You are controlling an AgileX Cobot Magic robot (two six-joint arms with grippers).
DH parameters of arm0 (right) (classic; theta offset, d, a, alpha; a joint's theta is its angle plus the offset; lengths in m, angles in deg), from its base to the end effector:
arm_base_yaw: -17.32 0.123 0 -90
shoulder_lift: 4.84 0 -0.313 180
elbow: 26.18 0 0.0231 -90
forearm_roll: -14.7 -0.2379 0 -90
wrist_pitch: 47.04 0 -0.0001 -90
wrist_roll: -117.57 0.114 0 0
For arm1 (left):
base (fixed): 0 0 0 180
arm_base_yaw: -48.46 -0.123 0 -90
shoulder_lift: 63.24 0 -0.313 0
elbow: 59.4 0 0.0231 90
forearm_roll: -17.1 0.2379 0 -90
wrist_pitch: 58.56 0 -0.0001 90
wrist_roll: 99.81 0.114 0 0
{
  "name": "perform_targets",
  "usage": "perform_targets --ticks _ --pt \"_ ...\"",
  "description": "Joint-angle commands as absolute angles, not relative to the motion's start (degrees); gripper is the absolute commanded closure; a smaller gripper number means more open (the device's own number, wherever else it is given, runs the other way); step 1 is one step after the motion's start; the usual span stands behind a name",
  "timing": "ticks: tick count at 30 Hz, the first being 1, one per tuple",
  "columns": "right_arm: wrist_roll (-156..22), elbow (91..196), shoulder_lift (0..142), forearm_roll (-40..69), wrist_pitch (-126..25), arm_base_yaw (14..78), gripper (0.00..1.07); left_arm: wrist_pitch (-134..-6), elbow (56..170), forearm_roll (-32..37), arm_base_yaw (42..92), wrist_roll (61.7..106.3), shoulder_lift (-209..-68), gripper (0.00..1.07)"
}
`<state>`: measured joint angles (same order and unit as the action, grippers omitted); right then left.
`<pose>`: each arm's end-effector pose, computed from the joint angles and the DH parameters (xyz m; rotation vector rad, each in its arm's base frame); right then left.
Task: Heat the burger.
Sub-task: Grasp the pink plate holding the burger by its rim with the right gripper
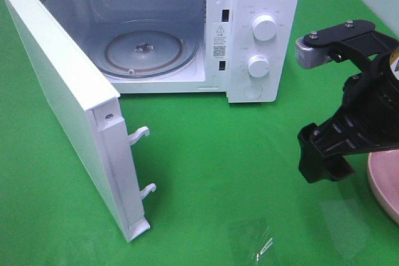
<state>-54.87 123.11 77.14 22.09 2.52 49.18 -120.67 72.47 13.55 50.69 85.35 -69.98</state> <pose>0.1925 0.1065 0.2545 -0.6858 2.7283 0.0007 -0.0283 -0.0051 0.2639 0.1362 2.0358 -0.0420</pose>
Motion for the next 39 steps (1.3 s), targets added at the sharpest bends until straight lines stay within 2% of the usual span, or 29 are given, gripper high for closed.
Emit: perform_targets --ticks 1,8,10,13,18,31,39 --pt "-54.87 123.34 76.91 23.93 4.75 49.3 0.1 -119.87 72.36 13.61 50.92 85.35 -69.01 0.16" --pt "-55.27 123.34 76.91 24.1 4.7 45.23 0.17 -119.87 72.36 13.61 50.92 85.35 -69.01 0.16" --pt "-56.3 123.34 76.91 24.1 4.7 42.13 0.22 -119.87 72.36 13.61 50.92 85.35 -69.01 0.16" --pt "-56.59 123.34 76.91 24.16 4.7 41.22 0.24 -119.87 72.36 13.61 50.92 85.35 -69.01 0.16" --pt "-58.08 123.34 76.91 24.79 4.64 35.89 0.3 -119.87 72.36 13.61 50.92 85.35 -69.01 0.16" --pt "-58.25 123.28 76.91 28.74 4.64 26.61 0.31 -119.87 72.36 13.61 50.92 85.35 -69.01 0.16" --pt "-58.19 119.56 76.91 29.03 0.51 25.98 0.31 -119.87 72.36 13.61 50.92 85.35 -69.01 0.16"
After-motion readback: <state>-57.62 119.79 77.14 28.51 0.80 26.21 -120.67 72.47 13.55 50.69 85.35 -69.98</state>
